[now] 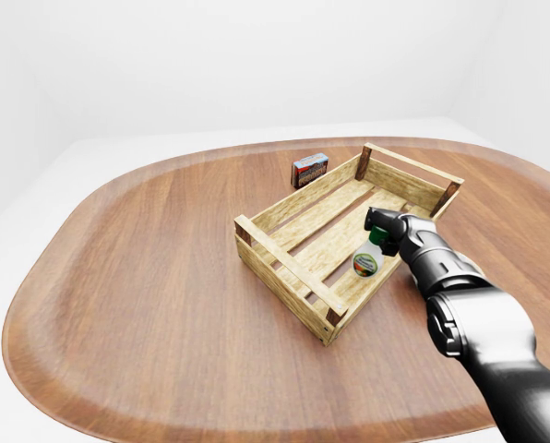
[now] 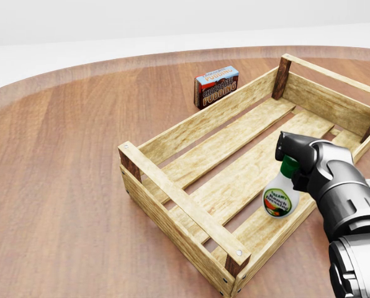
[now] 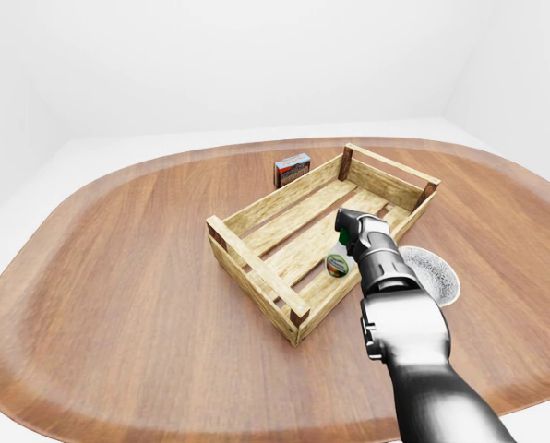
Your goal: Pick up the salad dressing and put it in the tray.
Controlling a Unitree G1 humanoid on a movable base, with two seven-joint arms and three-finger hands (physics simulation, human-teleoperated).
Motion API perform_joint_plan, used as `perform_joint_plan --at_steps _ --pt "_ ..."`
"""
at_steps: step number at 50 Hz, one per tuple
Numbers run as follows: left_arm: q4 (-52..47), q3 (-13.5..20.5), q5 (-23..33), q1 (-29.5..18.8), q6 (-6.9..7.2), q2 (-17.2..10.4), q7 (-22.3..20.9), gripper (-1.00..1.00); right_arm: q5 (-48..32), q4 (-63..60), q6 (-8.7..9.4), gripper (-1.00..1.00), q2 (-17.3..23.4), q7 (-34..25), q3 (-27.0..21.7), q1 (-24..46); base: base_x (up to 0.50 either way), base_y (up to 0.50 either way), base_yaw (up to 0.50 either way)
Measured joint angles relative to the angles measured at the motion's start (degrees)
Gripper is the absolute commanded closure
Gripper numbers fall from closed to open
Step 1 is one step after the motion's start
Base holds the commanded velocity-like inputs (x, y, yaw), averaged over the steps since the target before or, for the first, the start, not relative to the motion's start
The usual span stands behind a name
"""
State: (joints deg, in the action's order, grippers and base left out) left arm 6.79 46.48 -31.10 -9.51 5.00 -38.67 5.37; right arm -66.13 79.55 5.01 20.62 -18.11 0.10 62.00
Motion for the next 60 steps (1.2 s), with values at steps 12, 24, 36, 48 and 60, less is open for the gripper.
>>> perform_joint_plan --at_steps 12,24,36,48,60 --pt "-0.3 -0.2 0.3 -0.1 0.0 0.2 0.0 -1.0 1.1 0.2 0.0 0.96 -0.3 0.9 -0.4 -2.0 0.0 0.0 0.0" --pt "-0.2 -0.2 0.4 -0.1 0.0 0.2 0.0 -1.0 -0.4 -0.5 -0.01 -1.0 -0.6 1.1 -0.4 -2.3 0.0 0.0 0.0" --pt "0.0 -0.3 0.4 -0.1 0.0 0.3 -0.1 -1.0 -2.5 -0.3 -0.01 -1.0 -0.6 1.9 -0.4 -3.5 0.0 0.0 0.0" --pt "-0.3 -0.2 0.3 -0.1 0.0 0.2 -0.1 -1.0 -5.6 -0.5 -0.01 -1.0 2.3 -0.6 0.6 2.1 0.0 0.0 0.0" --pt "-0.7 -0.2 -0.1 -0.2 0.0 0.2 0.0 -1.0 -15.6 -1.2 -0.01 -1.0 11.7 -11.7 1.4 31.0 0.0 0.0 0.0"
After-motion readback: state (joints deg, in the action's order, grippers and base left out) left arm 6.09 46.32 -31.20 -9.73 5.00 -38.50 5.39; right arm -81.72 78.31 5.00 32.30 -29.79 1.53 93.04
